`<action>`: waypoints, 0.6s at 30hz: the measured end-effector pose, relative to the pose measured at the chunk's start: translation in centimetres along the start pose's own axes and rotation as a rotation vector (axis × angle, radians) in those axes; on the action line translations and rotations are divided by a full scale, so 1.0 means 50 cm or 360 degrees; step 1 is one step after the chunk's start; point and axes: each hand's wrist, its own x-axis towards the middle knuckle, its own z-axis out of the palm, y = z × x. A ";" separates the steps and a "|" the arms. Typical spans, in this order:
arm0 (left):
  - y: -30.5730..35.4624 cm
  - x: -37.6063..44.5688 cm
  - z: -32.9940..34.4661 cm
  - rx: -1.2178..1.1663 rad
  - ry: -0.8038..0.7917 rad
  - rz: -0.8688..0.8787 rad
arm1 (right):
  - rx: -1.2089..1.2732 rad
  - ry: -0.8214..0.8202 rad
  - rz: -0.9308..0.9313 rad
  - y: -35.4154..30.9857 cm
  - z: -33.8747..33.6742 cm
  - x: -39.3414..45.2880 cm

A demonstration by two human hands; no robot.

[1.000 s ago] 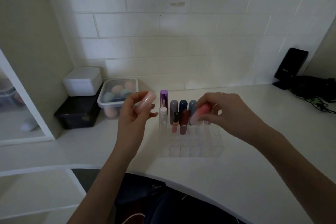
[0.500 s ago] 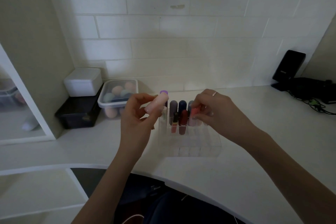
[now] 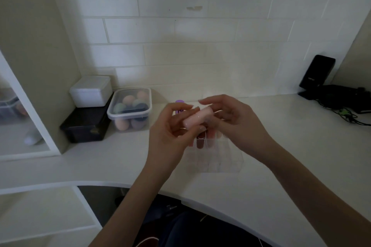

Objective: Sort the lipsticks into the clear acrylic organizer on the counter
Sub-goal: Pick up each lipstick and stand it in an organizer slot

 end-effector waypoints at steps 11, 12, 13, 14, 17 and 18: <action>-0.018 0.002 0.000 0.0418 -0.0283 0.0121 | 0.0400 0.0136 0.0191 0.012 -0.032 -0.018; -0.018 0.002 0.000 0.0524 -0.0267 0.0200 | 0.0373 0.0152 0.0177 0.009 -0.035 -0.019; -0.018 0.004 -0.002 0.0638 -0.0243 0.0283 | 0.0349 0.0211 0.0141 0.007 -0.040 -0.018; -0.017 0.005 -0.004 0.0727 -0.0201 0.0347 | 0.0315 0.0300 0.0101 0.006 -0.046 -0.017; -0.026 0.007 -0.023 0.0808 0.0120 0.0474 | -0.0015 0.0443 0.0041 0.024 -0.061 -0.010; -0.031 0.008 -0.031 0.0774 0.0276 0.0469 | -0.0125 0.0431 0.0058 0.034 -0.059 -0.011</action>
